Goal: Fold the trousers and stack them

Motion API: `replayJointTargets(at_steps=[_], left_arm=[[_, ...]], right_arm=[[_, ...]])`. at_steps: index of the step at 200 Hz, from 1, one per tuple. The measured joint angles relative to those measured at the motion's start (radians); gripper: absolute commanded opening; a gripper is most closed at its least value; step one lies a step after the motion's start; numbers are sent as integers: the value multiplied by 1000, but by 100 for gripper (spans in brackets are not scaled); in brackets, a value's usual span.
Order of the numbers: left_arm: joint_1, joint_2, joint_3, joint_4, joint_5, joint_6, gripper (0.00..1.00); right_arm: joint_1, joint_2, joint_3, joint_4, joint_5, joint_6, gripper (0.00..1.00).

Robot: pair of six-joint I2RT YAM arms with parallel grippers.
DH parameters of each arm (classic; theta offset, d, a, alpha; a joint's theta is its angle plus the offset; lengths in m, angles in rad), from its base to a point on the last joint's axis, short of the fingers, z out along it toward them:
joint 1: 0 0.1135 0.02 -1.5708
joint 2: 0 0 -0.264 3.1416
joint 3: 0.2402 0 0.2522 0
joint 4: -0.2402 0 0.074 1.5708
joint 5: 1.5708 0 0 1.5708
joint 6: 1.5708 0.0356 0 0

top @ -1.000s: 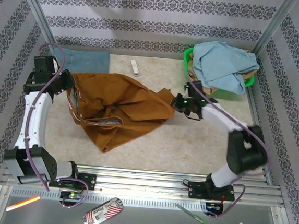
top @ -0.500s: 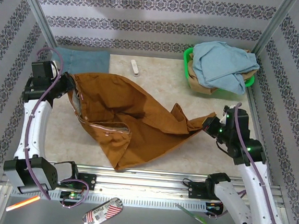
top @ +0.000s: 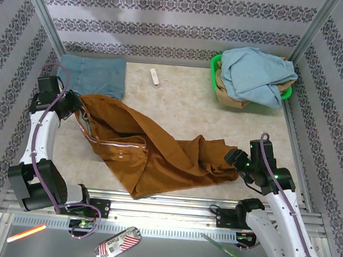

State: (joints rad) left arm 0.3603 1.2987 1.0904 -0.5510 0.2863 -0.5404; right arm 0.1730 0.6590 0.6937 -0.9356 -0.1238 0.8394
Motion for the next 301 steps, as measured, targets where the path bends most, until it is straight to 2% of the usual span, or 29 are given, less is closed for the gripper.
replayJointTargets(at_steps=[72, 95, 115, 134, 169, 192, 256, 279, 301], left_arm=[[12, 0, 0, 2, -11, 0, 0], [22, 0, 0, 2, -14, -5, 0], [22, 0, 0, 2, -13, -15, 0], [22, -2, 0, 2, -10, -19, 0], [22, -9, -1, 2, -10, -22, 0], [22, -15, -2, 2, -9, -23, 0], [22, -38, -22, 9, -5, -34, 0], [22, -44, -31, 15, -3, -42, 0], [22, -49, -33, 16, -2, -44, 0]], right_arm=[[2, 94, 152, -24, -13, -34, 71], [60, 129, 178, 4, -63, -23, 71], [129, 162, 109, 59, -110, 30, 70], [139, 129, 14, 56, -100, 87, 71], [92, -13, -90, 5, -55, 184, 66], [58, -23, -161, -9, -75, 246, 60], [58, -25, -242, -31, -142, 362, 67], [58, 3, -278, 13, -154, 402, 63], [53, 54, -277, 54, -149, 416, 42]])
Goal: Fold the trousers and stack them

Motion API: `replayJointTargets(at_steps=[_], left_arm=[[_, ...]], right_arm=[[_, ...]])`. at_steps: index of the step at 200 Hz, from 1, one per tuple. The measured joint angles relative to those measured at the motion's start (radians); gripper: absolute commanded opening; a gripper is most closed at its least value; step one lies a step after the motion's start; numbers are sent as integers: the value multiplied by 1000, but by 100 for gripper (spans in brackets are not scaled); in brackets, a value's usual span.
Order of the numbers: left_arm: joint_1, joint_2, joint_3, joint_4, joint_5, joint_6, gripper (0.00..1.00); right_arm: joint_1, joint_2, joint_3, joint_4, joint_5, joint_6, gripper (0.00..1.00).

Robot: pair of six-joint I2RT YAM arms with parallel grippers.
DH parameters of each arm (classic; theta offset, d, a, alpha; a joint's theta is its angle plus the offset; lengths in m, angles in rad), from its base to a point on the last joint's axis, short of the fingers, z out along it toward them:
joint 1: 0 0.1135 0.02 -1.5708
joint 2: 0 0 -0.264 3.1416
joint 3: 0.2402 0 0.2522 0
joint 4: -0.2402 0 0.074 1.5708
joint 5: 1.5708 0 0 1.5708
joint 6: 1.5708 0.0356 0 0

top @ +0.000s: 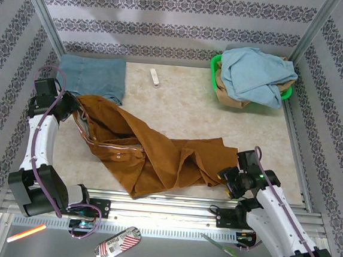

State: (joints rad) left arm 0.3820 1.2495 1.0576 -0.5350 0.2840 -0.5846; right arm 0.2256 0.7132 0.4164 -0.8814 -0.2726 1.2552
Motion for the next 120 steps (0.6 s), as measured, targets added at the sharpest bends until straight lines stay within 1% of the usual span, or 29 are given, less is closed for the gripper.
replayJointTargets(at_steps=[6, 30, 40, 91, 120], left_arm=[[0, -1, 0, 0, 0, 0, 0], [0, -2, 0, 1, 0, 0, 0], [0, -2, 0, 1, 0, 0, 0], [0, -2, 0, 1, 0, 0, 0], [0, -2, 6, -1, 4, 0, 0]], right_arm=[[-4, 9, 1, 8, 3, 3, 37], [-16, 9, 29, 11, 26, -14, 9], [-23, 1, 45, 12, 34, -22, 0], [-34, -69, 113, -13, 84, -84, 0], [-46, -84, 228, -56, 123, -147, 0]])
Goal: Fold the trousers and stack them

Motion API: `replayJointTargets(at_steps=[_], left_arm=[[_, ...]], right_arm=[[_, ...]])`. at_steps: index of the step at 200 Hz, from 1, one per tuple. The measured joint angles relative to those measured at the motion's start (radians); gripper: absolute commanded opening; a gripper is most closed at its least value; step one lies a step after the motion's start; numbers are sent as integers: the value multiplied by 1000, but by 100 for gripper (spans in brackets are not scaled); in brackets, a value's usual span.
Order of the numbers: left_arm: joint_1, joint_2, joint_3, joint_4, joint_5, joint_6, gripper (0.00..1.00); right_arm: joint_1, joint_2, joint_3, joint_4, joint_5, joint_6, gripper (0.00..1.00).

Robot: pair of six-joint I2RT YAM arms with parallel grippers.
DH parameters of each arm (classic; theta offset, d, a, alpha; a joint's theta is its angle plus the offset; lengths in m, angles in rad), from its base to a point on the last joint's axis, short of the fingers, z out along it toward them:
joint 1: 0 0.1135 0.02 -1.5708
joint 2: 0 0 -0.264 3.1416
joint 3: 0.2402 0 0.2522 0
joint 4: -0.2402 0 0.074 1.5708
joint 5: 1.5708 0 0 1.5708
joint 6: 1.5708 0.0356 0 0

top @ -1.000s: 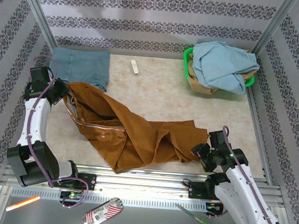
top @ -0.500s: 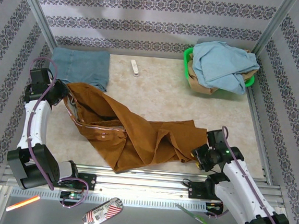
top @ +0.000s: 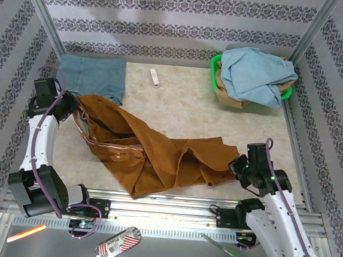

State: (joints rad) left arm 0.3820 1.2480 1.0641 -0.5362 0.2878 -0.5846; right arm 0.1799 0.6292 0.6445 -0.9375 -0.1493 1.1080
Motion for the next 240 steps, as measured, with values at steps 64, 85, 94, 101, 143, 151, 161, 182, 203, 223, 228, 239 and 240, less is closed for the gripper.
replayJointTargets(at_steps=[64, 85, 94, 101, 143, 151, 161, 182, 203, 223, 228, 239, 240], left_arm=[[24, 0, 140, -33, 19, 8, 0], [53, -1, 174, -32, 37, 8, 0], [61, -3, 180, -32, 44, 8, 0], [65, -6, 182, -32, 49, 10, 0], [72, -50, 176, -32, 59, 27, 0], [72, -62, 171, -32, 56, 27, 0], [76, -72, 165, -31, 56, 27, 0], [97, -62, 158, -28, 57, 23, 0], [120, -1, 160, -8, 57, 10, 0], [135, 103, 184, 2, 55, -4, 0], [137, 130, 195, 3, 56, -6, 0], [143, 191, 223, 5, 55, -11, 0], [143, 195, 225, 5, 55, -11, 0]], right_arm=[[-2, 89, 536, -48, 192, -222, 0], [-15, 121, 652, -38, 259, -280, 0], [-24, 128, 685, -32, 285, -300, 0], [-32, 130, 705, -27, 303, -314, 0], [-96, 126, 791, -13, 398, -392, 0], [-109, 126, 802, -9, 412, -407, 0], [-126, 127, 812, 1, 426, -422, 0], [-170, 162, 811, 47, 429, -436, 0], [-238, 275, 798, 134, 393, -432, 0], [-282, 459, 813, 212, 345, -422, 0], [-286, 514, 824, 227, 336, -417, 0], [-289, 634, 851, 262, 313, -404, 0], [-289, 642, 853, 263, 311, -403, 0]])
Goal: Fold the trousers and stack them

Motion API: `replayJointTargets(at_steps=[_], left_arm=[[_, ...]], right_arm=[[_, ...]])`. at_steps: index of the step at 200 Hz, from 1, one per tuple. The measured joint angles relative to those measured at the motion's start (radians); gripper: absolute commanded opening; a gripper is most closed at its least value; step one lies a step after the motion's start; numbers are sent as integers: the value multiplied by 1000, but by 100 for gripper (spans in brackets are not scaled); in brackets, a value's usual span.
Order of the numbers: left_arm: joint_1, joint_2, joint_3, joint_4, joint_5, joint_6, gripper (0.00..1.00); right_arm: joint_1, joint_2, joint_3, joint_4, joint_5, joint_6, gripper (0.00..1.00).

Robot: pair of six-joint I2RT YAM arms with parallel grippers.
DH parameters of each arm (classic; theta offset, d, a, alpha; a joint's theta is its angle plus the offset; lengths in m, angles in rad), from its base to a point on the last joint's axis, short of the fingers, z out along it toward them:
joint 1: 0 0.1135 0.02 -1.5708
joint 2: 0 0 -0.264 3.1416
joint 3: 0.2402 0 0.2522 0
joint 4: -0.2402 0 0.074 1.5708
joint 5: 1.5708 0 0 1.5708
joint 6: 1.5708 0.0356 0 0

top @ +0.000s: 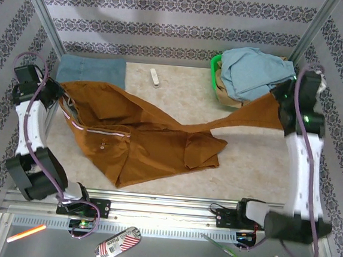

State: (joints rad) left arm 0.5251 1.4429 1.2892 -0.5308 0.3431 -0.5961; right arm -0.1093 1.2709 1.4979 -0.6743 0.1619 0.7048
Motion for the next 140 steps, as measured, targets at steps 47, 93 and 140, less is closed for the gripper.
replayJointTargets(at_steps=[47, 93, 140], left_arm=[[7, 255, 171, 8, 14, -15, 0], [7, 522, 399, 0, 48, -1, 47], [7, 640, 527, -69, 82, 15, 100]], right_arm=[[14, 399, 226, 16, -50, 49, 0], [23, 695, 554, -24, -52, 97, 50], [32, 1048, 1191, -274, -77, 49, 60]])
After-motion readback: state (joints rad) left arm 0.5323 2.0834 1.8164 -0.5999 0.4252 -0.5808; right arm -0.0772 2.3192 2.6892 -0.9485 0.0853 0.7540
